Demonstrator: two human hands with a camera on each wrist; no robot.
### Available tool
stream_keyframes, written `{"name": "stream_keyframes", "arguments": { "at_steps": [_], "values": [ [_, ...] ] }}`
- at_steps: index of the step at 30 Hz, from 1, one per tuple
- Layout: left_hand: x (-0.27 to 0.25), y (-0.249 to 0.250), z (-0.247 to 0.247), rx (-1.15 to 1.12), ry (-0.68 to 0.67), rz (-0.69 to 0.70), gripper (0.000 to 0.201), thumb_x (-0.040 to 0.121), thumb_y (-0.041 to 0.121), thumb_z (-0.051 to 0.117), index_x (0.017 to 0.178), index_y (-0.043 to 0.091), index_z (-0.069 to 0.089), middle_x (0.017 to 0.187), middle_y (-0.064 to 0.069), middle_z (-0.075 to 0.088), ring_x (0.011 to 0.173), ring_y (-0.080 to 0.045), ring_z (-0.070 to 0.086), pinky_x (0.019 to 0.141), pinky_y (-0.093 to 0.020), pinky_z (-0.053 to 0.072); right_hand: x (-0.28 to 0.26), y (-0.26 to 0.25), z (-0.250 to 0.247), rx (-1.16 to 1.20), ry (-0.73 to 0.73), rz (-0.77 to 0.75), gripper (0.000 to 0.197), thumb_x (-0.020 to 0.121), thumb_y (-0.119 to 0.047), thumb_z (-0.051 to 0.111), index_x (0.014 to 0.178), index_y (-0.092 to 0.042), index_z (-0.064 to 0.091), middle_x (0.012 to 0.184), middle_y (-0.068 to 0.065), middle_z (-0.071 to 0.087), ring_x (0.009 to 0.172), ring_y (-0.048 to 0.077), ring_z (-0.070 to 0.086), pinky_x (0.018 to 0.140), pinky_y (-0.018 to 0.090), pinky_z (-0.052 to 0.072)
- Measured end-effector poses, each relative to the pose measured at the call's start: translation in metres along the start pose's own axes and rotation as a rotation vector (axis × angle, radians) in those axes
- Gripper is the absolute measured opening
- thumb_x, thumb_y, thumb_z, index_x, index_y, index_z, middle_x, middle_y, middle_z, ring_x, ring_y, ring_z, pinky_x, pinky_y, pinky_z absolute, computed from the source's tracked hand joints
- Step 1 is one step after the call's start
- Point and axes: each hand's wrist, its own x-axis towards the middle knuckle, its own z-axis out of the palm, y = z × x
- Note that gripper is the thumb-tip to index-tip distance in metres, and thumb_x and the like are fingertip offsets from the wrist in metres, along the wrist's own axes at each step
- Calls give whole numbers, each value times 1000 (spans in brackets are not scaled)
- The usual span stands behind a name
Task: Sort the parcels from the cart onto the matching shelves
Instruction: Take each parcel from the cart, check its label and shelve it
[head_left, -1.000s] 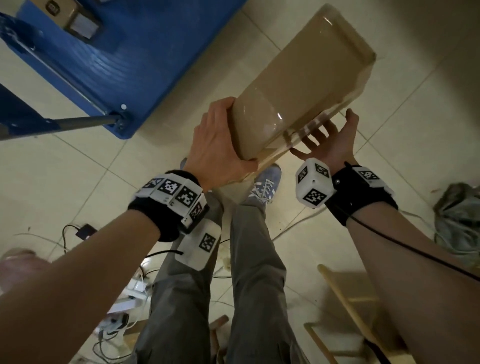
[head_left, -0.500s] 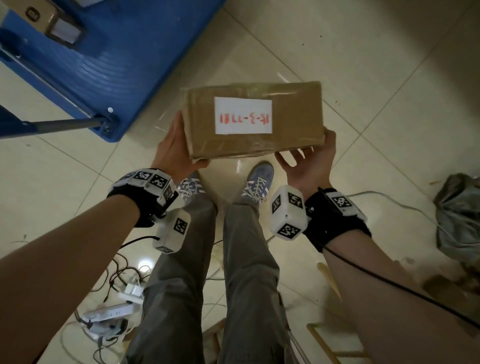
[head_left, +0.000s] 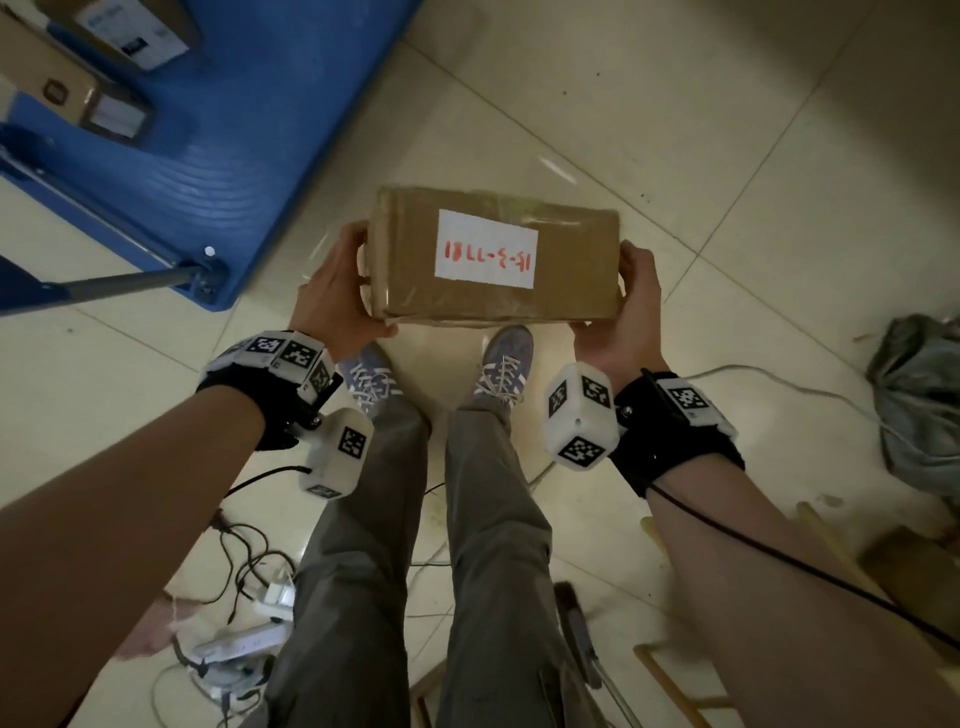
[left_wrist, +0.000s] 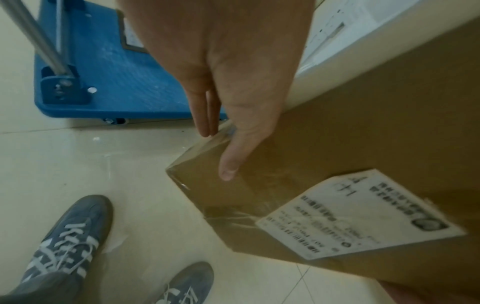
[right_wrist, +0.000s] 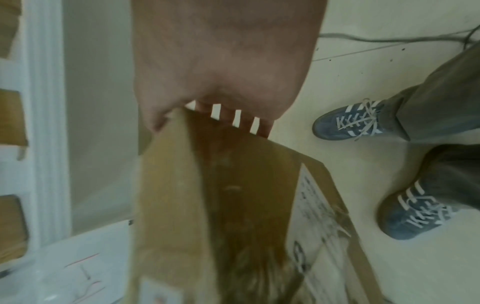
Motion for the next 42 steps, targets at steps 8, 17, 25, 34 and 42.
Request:
{"name": "stream_keyframes", "arguments": {
  "at_steps": [8, 17, 25, 34, 42],
  "values": [
    [-13, 67, -83, 53, -19, 128, 111, 48, 9, 93, 138, 27, 30, 127, -8, 58, 110, -35, 60, 90, -53, 49, -51, -80, 21, -87, 50, -126, 60, 64, -51, 80, 120, -29, 71, 125, -10, 69, 125, 20, 61, 109, 48, 45],
    [-83, 188, -235, 183, 73, 399, 101, 61, 15, 86, 145, 18, 30, 134, -14, 54, 116, -37, 56, 82, -44, 43, -233, -214, 89, -507, -196, -646, 27, 96, -26, 63, 121, -21, 70, 127, -8, 68, 118, 0, 57, 88, 15, 37],
    [-179, 262, -370, 164, 181, 539, 103, 57, 23, 91, 142, 16, 32, 129, -13, 59, 115, -38, 57, 84, -42, 43, -403, -272, 154, -851, -321, -1051, 27, 89, -36, 73, 112, -23, 73, 114, -13, 71, 107, 1, 63, 93, 21, 45],
    [-286, 353, -530, 251, 283, 704, 100, 61, 0, 89, 142, 15, 31, 118, 0, 51, 105, -22, 51, 84, -28, 38, -556, -310, 204, -1290, -252, -1423, 113, 52, -61, 81, 149, -30, 32, 138, -3, 48, 122, 19, 49, 108, 52, 40],
    [-354, 433, -593, -60, 646, 964, 101, 68, 10, 88, 151, 21, 31, 152, -11, 35, 139, -28, 38, 113, -44, 37, -659, -356, 199, -772, -150, -1568, 97, 69, -33, 91, 147, -24, 33, 130, -4, 50, 117, 16, 54, 101, 44, 51]
  ]
}}
